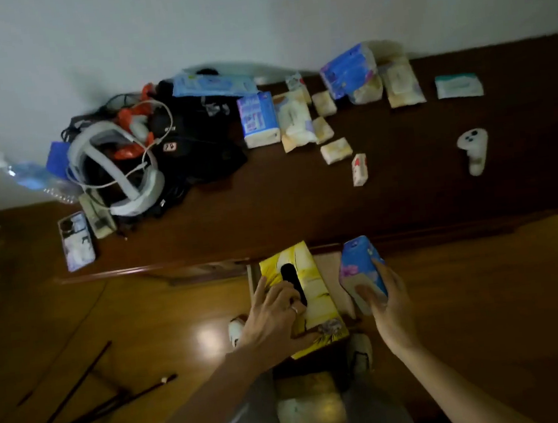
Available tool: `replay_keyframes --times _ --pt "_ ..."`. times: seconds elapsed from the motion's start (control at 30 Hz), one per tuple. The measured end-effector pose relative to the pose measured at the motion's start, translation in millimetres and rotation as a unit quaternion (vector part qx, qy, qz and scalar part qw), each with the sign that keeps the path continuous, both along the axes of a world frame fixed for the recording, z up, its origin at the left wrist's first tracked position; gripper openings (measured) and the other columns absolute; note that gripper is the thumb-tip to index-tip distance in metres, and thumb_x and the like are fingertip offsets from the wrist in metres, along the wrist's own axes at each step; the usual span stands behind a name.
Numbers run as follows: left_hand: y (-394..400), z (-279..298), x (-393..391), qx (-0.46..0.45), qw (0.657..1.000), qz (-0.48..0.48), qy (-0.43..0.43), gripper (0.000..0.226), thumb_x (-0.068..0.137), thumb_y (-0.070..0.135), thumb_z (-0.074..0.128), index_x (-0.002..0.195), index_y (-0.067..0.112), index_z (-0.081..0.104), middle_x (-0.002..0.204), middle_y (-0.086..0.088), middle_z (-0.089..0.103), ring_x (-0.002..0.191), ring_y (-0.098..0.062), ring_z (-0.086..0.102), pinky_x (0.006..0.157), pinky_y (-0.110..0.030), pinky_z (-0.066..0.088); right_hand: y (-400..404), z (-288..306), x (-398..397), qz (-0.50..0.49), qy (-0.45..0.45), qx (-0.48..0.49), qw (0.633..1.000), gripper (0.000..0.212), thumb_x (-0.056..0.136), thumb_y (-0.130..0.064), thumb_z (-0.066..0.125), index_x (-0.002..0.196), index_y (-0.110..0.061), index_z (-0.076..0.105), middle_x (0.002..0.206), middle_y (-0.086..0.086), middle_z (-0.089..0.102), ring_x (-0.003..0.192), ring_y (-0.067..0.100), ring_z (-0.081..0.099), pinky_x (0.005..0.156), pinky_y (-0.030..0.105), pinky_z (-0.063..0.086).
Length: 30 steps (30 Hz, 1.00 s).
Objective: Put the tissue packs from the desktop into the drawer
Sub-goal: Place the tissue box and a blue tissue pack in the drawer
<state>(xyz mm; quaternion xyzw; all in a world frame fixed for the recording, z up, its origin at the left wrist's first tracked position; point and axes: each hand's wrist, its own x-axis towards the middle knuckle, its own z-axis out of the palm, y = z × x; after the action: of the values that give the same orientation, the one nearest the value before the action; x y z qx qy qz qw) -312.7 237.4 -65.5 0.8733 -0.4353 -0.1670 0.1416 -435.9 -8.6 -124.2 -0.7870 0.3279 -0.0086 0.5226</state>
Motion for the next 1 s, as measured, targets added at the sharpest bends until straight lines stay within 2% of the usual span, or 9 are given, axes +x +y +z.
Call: replay_keyframes --times 0.07,0.17,0.23,0.4,0.53,0.63,0.77,0.9,1.0 --pt "16 -17 -33 0.052 0.997 0.036 0.039 0.058 0.082 0.073 0.053 0.113 0.026 0.069 0.142 -0.001 0.044 0.143 -0.025 0.029 0.119 -0.063 0.016 6 -22 -18 0.019 0.022 0.019 0.999 0.059 0.096 -0.05 0.064 0.15 -0.04 0.042 0.149 -0.007 0.042 0.129 0.012 0.051 0.088 0.029 0.057" --pt "34 -53 -67 0.106 0.976 0.121 0.15 0.056 0.084 0.066 0.06 0.126 0.028 0.061 0.165 0.0 0.0 0.152 -0.026 -0.004 0.119 -0.059 0.022 11 -57 -40 0.057 0.047 0.015 0.997 0.062 0.092 -0.051 0.067 0.148 -0.031 0.046 0.148 -0.003 0.046 0.127 0.016 0.054 0.092 0.037 0.058" --pt "41 -84 -78 0.109 0.958 0.162 0.21 0.055 0.084 0.057 0.067 0.128 0.025 0.06 0.166 -0.001 -0.013 0.153 -0.032 0.003 0.113 -0.055 0.037 11 -84 -48 0.074 0.078 0.009 0.994 0.061 0.094 -0.048 0.067 0.148 -0.029 0.046 0.149 -0.001 0.045 0.127 0.016 0.054 0.091 0.031 0.056" --pt "48 -206 -75 0.138 0.94 0.178 0.255 0.058 0.087 0.051 0.067 0.136 0.027 0.048 0.167 -0.006 -0.013 0.148 -0.038 0.023 0.103 -0.05 0.047 14 -172 -50 0.159 0.137 -0.007 0.978 0.064 0.096 -0.059 0.056 0.153 -0.038 0.036 0.151 -0.014 0.037 0.123 0.003 0.048 0.081 0.007 0.039" --pt "44 -312 -49 0.146 0.94 0.187 0.246 0.062 0.088 0.049 0.068 0.142 0.027 0.045 0.167 -0.009 -0.008 0.146 -0.038 0.029 0.099 -0.048 0.05 21 -264 -31 0.18 0.186 -0.024 0.966 0.069 0.092 -0.067 0.053 0.154 -0.044 0.036 0.161 -0.005 0.03 0.134 0.018 0.048 0.093 0.021 0.039" --pt "39 -384 -29 0.15 0.949 0.185 0.209 0.065 0.089 0.047 0.068 0.146 0.026 0.044 0.167 -0.009 -0.01 0.152 -0.03 0.014 0.108 -0.045 0.042 24 -330 -14 0.228 0.195 -0.051 0.953 0.066 0.093 -0.073 0.044 0.154 -0.051 0.028 0.162 0.001 0.029 0.123 0.025 0.057 0.086 0.027 0.044" --pt "35 -461 -4 0.155 0.966 0.143 0.148 0.064 0.091 0.043 0.067 0.147 0.024 0.044 0.167 -0.007 -0.009 0.154 -0.026 -0.003 0.12 -0.046 0.028 21 -406 12 0.296 0.181 -0.118 0.931 0.063 0.1 -0.068 0.038 0.157 -0.047 0.021 0.162 0.004 0.033 0.117 0.026 0.062 0.07 0.009 0.035" --pt "39 -523 8 0.176 0.98 0.07 0.06 0.059 0.093 0.041 0.065 0.145 0.023 0.045 0.167 -0.01 -0.002 0.154 -0.027 -0.004 0.125 -0.043 0.007 14 -469 34 0.337 0.163 -0.147 0.915 0.067 0.1 -0.062 0.04 0.16 -0.04 0.021 0.165 0.007 0.025 0.129 0.031 0.054 0.096 0.04 0.048" --pt "47 -567 3 0.161 0.987 0.027 -0.003 0.052 0.091 0.047 0.064 0.135 0.02 0.056 0.167 -0.009 0.006 0.153 -0.027 0.0 0.124 -0.044 -0.001 13 -511 45 0.359 0.167 -0.191 0.898 0.067 0.1 -0.054 0.048 0.16 -0.039 0.021 0.167 0.002 0.016 0.122 0.027 0.058 0.086 0.041 0.056"
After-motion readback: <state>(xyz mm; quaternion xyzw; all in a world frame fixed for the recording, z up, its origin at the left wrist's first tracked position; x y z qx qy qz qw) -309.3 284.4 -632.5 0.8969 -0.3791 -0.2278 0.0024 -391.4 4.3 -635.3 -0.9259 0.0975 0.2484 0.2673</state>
